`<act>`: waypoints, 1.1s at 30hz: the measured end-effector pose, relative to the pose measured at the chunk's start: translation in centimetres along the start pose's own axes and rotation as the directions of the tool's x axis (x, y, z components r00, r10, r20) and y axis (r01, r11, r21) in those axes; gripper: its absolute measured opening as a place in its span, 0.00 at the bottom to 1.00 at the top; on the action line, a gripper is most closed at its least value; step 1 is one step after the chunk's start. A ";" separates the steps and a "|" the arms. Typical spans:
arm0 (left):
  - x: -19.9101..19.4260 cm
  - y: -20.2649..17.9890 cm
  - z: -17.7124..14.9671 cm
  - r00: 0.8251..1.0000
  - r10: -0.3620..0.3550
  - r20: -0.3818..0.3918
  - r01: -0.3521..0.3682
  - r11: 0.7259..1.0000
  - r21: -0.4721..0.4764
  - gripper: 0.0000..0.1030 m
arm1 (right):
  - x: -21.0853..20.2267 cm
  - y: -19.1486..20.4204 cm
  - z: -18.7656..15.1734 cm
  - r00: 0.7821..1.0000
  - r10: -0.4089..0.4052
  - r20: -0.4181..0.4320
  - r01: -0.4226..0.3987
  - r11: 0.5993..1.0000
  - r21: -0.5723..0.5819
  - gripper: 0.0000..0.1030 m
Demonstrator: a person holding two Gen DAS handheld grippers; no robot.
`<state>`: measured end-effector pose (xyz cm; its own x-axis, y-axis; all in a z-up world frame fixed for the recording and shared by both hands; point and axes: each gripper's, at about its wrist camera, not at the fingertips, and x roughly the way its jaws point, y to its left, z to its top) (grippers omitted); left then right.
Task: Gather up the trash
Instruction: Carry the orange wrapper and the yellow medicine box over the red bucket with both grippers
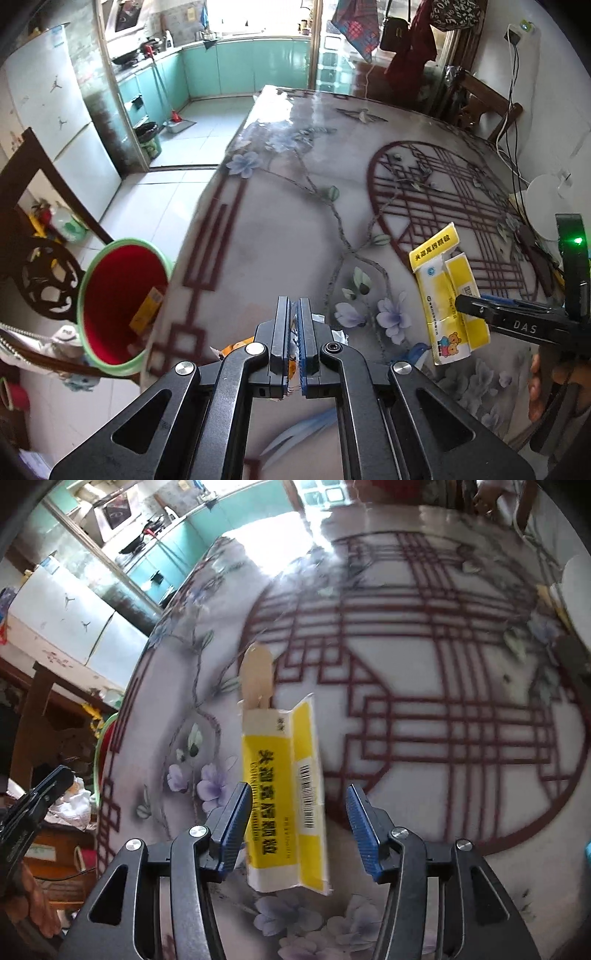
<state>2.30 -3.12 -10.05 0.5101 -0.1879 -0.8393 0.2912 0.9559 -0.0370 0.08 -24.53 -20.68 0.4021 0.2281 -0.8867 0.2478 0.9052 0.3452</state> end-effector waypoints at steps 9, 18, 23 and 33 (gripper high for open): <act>0.2 1.8 -0.6 1.000 0.009 -0.012 -0.009 1.000 -0.016 0.03 | 1.0 1.7 -0.8 0.999 -0.051 -0.015 0.050 0.998 -0.031 0.41; 0.7 3.2 -0.7 1.000 -0.009 -0.020 0.009 1.000 -0.007 0.03 | -2.8 4.3 0.4 0.994 -0.064 0.091 0.069 0.996 -0.051 0.40; 0.9 4.4 -0.6 1.000 -0.016 -0.023 0.016 1.000 -0.002 0.03 | -4.1 6.2 0.6 0.989 -0.072 0.131 0.081 0.995 -0.063 0.40; 1.0 8.5 -0.6 1.000 -0.016 -0.025 0.016 1.000 -0.007 0.03 | -4.8 11.9 0.6 0.984 -0.066 0.167 0.083 0.992 -0.096 0.40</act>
<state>4.80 4.98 -11.56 0.4854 -0.1974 -0.8517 0.2937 0.9544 -0.0538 1.61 -15.03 -12.14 0.5267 0.1047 -0.8436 0.1943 0.9513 0.2393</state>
